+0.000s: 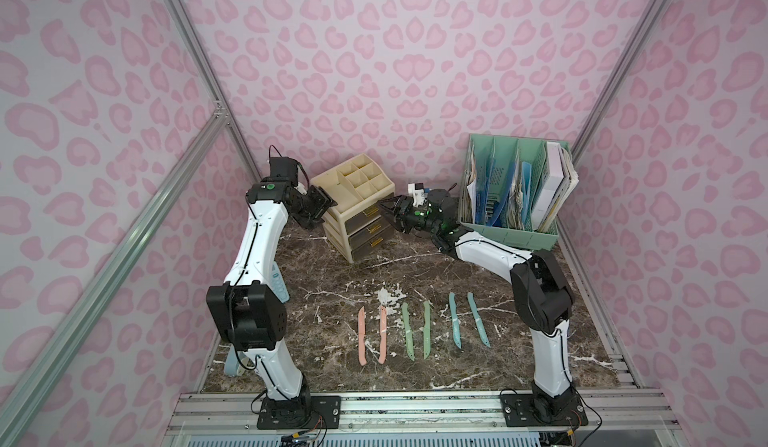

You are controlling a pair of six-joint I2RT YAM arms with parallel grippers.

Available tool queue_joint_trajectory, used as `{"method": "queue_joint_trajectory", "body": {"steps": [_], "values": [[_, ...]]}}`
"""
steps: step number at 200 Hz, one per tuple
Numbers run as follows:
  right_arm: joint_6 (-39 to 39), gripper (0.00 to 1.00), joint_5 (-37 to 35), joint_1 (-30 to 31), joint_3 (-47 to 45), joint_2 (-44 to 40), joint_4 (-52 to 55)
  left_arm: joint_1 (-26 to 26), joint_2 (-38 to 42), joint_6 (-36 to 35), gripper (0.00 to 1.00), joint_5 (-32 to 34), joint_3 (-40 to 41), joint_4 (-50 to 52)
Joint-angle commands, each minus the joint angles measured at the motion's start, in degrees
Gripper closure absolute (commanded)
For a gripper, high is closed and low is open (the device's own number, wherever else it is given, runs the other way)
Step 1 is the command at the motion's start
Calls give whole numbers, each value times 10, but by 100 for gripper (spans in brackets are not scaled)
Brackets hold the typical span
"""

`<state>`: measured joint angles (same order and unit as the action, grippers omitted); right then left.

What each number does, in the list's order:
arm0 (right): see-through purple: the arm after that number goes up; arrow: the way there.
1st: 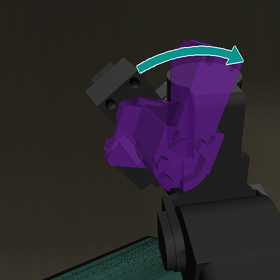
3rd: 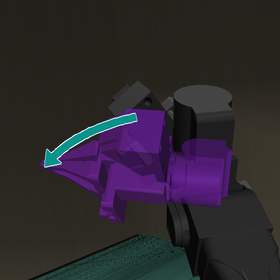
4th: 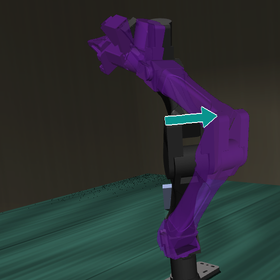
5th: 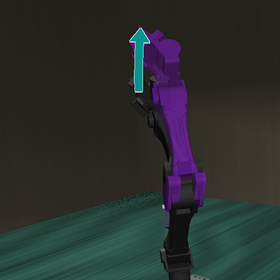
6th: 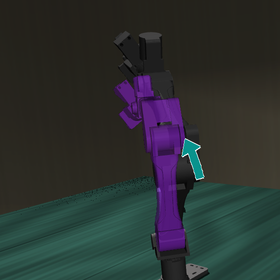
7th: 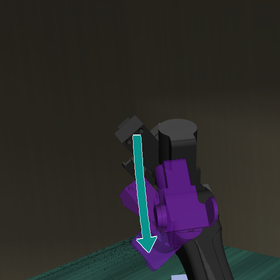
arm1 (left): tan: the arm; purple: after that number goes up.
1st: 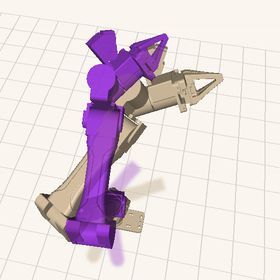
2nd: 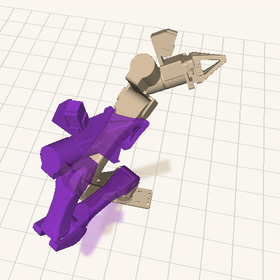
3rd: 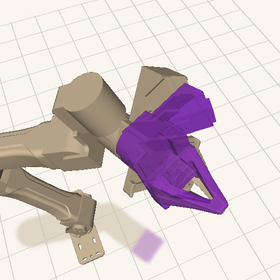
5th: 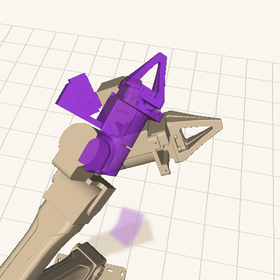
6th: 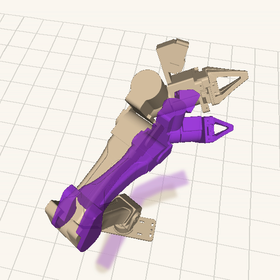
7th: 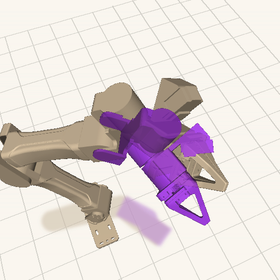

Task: Place the fruit knives into the drawer by color
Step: Open the drawer in the storage box.

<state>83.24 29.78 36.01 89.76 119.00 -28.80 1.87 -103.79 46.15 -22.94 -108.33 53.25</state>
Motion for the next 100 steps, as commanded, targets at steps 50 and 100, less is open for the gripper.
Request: {"method": "queue_joint_trajectory", "body": {"steps": [50, 100], "values": [[25, 49, -4, 1, 12, 27, -25, 0, -23, -12, 34, -7, -16, 4], [31, 59, -2, 4, 64, 66, -14, 0, -33, -12, 34, -9, -28, 4]]}}
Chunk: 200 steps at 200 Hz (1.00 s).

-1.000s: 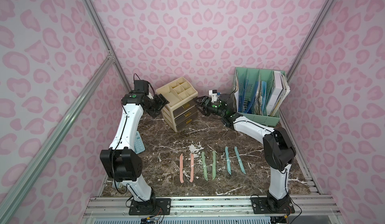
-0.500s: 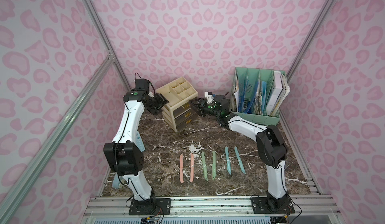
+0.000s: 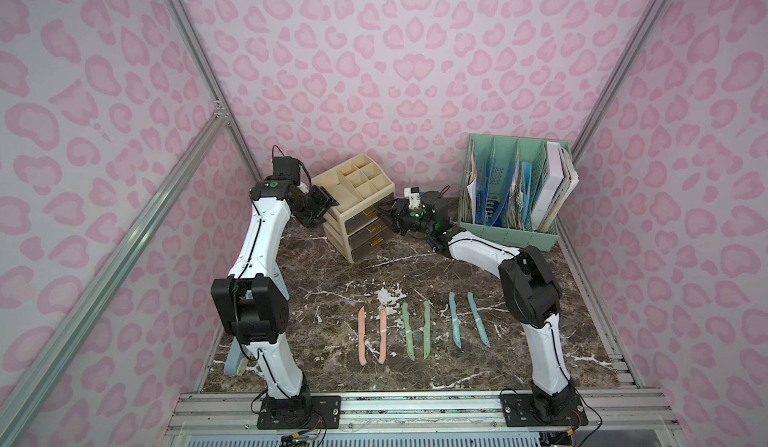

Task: Place the fruit knives into the drawer by color
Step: Open the drawer in the storage box.

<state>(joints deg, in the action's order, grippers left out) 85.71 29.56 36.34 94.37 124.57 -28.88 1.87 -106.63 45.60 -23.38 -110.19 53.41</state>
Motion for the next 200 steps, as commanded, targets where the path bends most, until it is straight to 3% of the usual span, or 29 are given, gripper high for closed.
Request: {"method": "queue_joint_trajectory", "body": {"steps": [1, 84, 160, 200], "values": [[7, 59, 1, 1, 19, 11, -13, 0, -4, -7, 34, -4, -9, 3], [10, 71, 2, 4, 29, 26, -11, 0, -11, -5, 33, -7, -16, 3], [16, 69, 4, 6, 32, 35, -18, 0, -13, -6, 32, -7, -15, 2], [14, 73, 6, 5, 55, 47, -15, 0, -13, -6, 32, -9, -14, 4]]}}
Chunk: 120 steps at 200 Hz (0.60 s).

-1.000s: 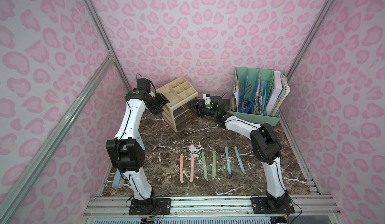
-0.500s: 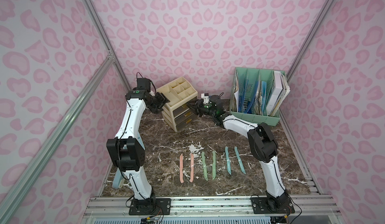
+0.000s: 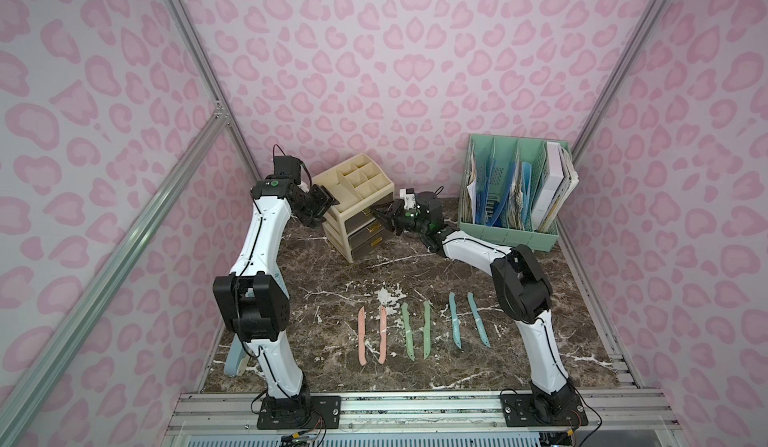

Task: Place the fruit knives into the drawer by color
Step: Open the drawer in the storage box.

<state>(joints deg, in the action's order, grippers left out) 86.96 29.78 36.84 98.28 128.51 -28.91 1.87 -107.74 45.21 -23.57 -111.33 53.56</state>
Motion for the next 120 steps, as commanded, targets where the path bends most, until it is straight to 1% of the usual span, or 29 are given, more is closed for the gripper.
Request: {"method": "queue_joint_trajectory", "body": {"steps": [1, 26, 48, 66, 93, 106, 120], "values": [[2, 73, 4, 0, 17, 7, -15, 0, -3, -3, 32, -7, -2, 2], [1, 78, 4, 1, 22, 11, -14, 0, -4, -2, 32, -9, -2, 2], [1, 83, 3, 1, 20, 10, -12, 1, -4, -1, 32, -10, -2, 2], [-1, 91, 2, 1, 17, 7, -12, 0, -3, -1, 32, -10, -1, 2], [-2, 94, 3, 2, 9, 1, -13, 0, -2, 0, 32, -12, -1, 2], [-4, 97, 2, 0, 3, -3, -13, 0, -3, -1, 32, -12, -1, 2], [-5, 98, 1, 1, -7, -9, -16, 0, -4, -1, 33, -12, -1, 2]]}}
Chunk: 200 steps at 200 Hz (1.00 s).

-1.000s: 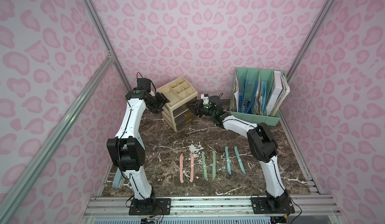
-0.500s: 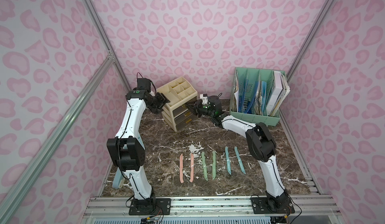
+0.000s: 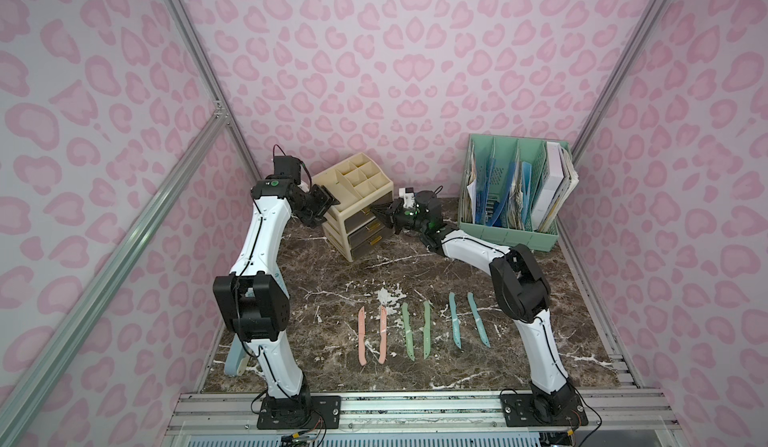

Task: Place the fruit knives into the drawer by color
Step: Open the drawer in the storage box.

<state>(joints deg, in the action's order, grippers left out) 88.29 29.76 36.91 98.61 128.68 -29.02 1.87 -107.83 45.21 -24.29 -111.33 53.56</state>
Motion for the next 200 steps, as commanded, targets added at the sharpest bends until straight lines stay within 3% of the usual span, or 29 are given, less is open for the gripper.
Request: {"method": "queue_joint_trajectory", "body": {"steps": [1, 73, 122, 183, 200], "values": [[-18, 98, 1, 0, -11, -11, -15, 0, -3, -1, 33, -4, -1, 2], [-16, 99, 5, -3, -53, -37, -29, -1, -15, 0, 49, -1, -19, 5], [-14, 100, 11, -8, -90, -58, -41, -4, -32, -3, 52, 5, -50, 19], [-9, 100, 18, -15, -109, -69, -52, -9, -47, -15, 82, 14, -72, 39], [-9, 100, 20, -15, -112, -69, -54, -11, -51, -20, 83, 20, -81, 49]]}}
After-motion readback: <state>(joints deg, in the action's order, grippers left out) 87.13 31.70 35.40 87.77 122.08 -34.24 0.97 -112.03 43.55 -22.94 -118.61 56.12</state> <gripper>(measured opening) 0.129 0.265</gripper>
